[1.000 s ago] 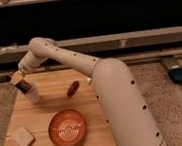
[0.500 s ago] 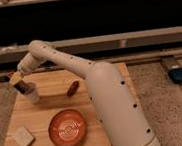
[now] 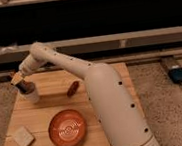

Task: Place the eraser in the ceramic cup

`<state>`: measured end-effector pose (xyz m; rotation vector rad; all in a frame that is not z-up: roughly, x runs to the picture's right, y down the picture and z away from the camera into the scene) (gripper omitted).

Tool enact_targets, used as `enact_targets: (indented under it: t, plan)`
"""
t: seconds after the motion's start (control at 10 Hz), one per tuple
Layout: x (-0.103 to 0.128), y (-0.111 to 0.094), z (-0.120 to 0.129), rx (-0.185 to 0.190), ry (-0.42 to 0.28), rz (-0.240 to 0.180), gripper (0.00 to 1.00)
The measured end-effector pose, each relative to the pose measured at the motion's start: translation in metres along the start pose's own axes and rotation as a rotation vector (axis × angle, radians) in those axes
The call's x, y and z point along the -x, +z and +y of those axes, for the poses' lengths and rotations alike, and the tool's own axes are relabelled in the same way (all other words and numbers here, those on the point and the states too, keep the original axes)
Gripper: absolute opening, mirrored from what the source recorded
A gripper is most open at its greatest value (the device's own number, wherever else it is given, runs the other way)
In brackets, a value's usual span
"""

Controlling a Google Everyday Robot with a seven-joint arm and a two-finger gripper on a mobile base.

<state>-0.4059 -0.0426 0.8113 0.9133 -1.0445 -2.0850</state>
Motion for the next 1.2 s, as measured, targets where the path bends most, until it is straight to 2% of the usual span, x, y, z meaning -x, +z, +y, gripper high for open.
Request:
enact_targets:
  t: [0.4, 0.7, 0.8, 0.9, 1.0, 1.2]
  plan:
    - [0.007, 0.001, 0.007, 0.043, 0.002, 0.007, 0.80]
    - [0.008, -0.008, 0.007, 0.058, 0.001, 0.020, 0.80]
    - [0.008, -0.017, 0.006, 0.060, 0.003, 0.030, 0.80]
    - [0.006, -0.037, 0.005, 0.056, 0.009, 0.035, 0.80]
    - [0.007, -0.048, 0.005, 0.047, 0.013, 0.027, 0.80]
    - [0.006, -0.052, 0.002, 0.035, 0.011, 0.019, 0.80]
